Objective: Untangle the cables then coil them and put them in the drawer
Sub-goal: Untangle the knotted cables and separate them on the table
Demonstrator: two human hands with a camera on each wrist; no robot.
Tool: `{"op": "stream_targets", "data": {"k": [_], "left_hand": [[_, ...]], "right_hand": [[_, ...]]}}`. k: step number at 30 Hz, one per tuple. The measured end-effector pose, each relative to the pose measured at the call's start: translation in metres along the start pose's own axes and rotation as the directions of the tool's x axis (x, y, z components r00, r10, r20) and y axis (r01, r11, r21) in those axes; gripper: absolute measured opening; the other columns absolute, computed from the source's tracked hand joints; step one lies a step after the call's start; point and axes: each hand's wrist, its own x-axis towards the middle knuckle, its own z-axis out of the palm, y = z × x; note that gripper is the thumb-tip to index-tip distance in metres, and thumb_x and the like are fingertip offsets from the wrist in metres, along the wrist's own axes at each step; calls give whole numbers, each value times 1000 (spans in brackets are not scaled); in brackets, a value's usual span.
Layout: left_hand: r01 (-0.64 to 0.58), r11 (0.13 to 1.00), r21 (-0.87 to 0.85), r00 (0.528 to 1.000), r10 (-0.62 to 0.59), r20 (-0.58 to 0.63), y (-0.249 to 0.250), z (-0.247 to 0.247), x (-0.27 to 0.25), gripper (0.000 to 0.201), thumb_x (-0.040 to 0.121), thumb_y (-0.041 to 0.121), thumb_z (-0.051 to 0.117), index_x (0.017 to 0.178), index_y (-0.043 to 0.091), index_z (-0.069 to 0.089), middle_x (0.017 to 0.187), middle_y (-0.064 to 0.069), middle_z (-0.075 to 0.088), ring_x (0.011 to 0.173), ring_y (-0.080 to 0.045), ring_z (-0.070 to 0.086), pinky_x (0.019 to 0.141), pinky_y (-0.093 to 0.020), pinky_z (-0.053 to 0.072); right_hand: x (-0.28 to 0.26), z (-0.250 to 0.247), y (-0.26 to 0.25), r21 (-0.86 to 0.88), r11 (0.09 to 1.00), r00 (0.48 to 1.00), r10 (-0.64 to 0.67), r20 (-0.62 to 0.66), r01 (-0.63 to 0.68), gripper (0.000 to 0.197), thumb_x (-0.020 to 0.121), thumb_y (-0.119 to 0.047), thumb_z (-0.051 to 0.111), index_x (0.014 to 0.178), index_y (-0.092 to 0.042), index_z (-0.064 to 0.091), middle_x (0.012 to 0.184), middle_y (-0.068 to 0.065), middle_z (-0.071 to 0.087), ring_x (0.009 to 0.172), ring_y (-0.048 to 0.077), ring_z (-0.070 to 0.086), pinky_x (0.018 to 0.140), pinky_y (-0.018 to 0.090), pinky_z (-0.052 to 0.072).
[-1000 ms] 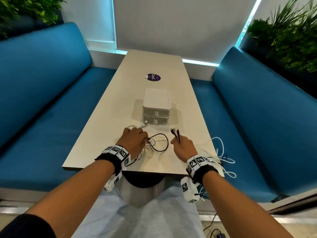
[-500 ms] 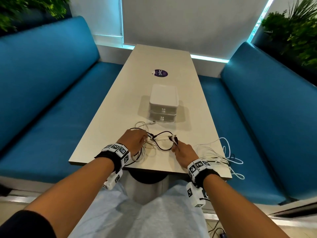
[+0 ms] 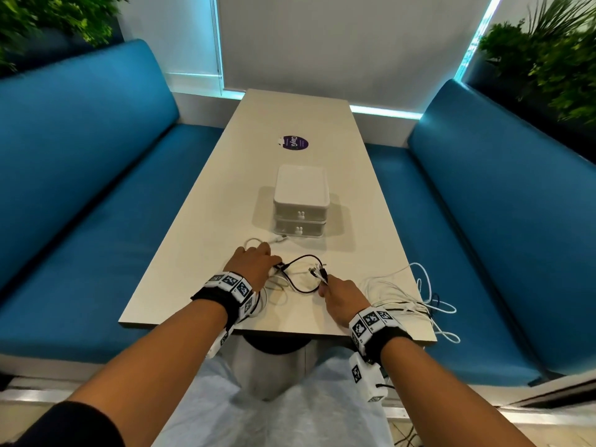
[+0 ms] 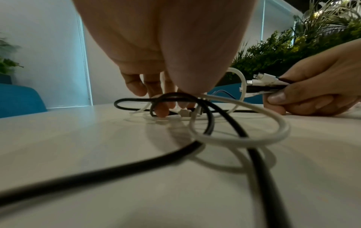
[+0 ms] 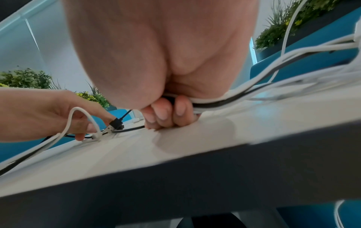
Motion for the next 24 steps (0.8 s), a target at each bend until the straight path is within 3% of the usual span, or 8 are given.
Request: {"op": "stream_targets", "data": {"k": [8, 15, 18, 21, 24], "left_hand": [[92, 979, 179, 994, -80, -75, 3, 5, 9, 24, 91, 20, 51, 113, 27, 55, 111, 4, 59, 112, -23, 49, 97, -44, 25], [65, 988, 138, 984, -41, -173, -4, 1, 16, 21, 89, 14, 55, 108, 23, 56, 110, 0, 52, 109, -26, 43, 89, -39, 29], [87, 996, 23, 957, -78, -278, -5, -13, 17, 25, 89, 7, 50, 108, 23, 46, 101, 1, 61, 102, -26, 47, 85, -39, 28], [81, 988, -129, 910, -126, -395, -5, -37, 18, 32, 87, 3, 44, 112, 23, 42, 90, 1, 65, 98, -27, 54, 85, -41, 29], [33, 971, -236, 850, -152, -505, -6, -59, 20, 23, 94, 14, 45, 113, 26, 44, 91, 4, 66, 106, -23, 54, 88, -40, 26]], "right_hand": [[-1, -3, -2, 1, 1000, 1000, 14, 20, -14, 21, 100, -22, 36, 100, -19, 57, 105, 16, 66, 97, 36, 60, 74, 33, 40], [1, -3, -3, -9, 999, 999, 39, 33, -38, 24, 101, -23, 35, 105, -15, 58, 103, 17, 65, 96, 36, 59, 75, 35, 41], [3, -3, -3, -3, 999, 999, 37, 28, -37, 26, 101, -22, 35, 106, -13, 58, 104, 18, 65, 96, 37, 59, 74, 34, 40], [2, -6, -5, -2, 999, 998, 44, 33, -44, 30, 101, -23, 34, 110, -9, 59, 107, 19, 65, 99, 38, 59, 82, 37, 46], [2, -5, -6, 49, 997, 998, 60, 10, -60, 32, 102, -23, 34, 112, -5, 59, 110, 22, 65, 103, 39, 58, 87, 40, 46]]}}
